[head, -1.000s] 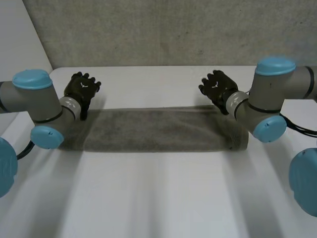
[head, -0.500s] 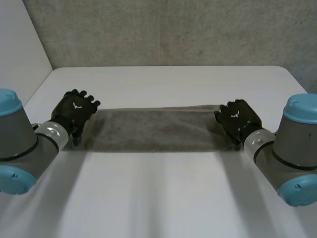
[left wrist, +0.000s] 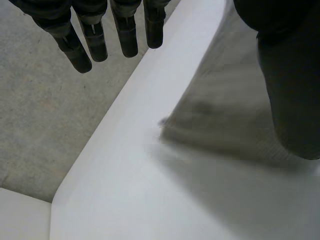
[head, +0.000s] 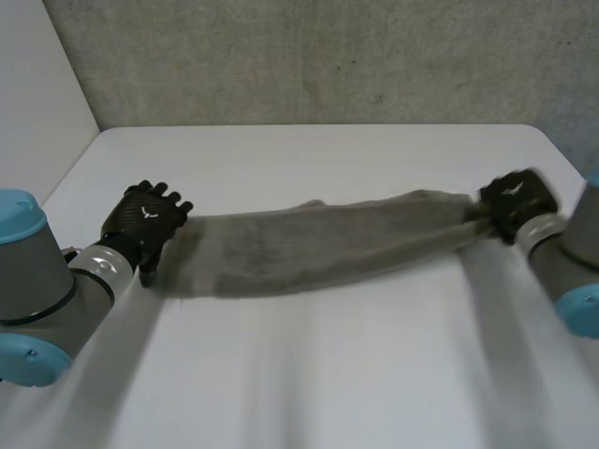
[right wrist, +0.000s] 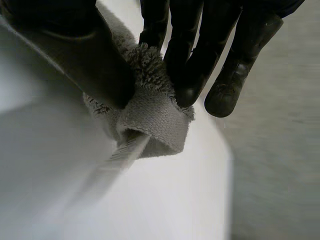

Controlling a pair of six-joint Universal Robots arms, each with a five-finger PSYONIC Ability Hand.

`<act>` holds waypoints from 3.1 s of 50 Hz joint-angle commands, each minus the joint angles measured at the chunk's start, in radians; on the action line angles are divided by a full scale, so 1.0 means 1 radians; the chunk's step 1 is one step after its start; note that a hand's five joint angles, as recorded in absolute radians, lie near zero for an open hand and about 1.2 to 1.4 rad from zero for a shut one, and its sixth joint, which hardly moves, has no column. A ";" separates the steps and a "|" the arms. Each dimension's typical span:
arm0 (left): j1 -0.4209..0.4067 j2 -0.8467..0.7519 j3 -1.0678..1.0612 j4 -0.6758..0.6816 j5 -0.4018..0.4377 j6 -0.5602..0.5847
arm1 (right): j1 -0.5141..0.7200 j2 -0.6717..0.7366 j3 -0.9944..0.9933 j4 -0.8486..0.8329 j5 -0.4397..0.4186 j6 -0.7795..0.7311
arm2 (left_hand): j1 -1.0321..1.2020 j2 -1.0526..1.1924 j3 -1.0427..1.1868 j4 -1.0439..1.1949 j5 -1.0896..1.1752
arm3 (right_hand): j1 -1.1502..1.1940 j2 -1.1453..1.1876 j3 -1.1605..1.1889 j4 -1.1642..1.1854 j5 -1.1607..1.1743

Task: Fold the towel.

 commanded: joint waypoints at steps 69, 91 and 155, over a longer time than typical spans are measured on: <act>-0.290 -0.198 0.361 -0.015 0.025 -0.592 | 0.325 0.034 0.181 -0.048 -0.096 -0.003 | -0.044 -0.042 -0.028 -0.049 -0.179 | -0.757 -0.761 -0.801 -0.826 -0.792; -0.280 -0.460 0.617 -0.196 -0.199 -0.598 | 0.334 0.040 0.184 -0.094 -0.099 0.016 | -0.032 -0.030 -0.016 -0.037 -0.167 | -0.743 -0.746 -0.786 -0.811 -0.777; -0.208 0.047 0.126 -0.106 -0.236 -0.608 | 0.731 0.188 -0.216 0.042 -0.082 -0.232 | -0.074 -0.071 -0.057 -0.078 -0.208 | 0.134 0.131 0.090 0.066 0.100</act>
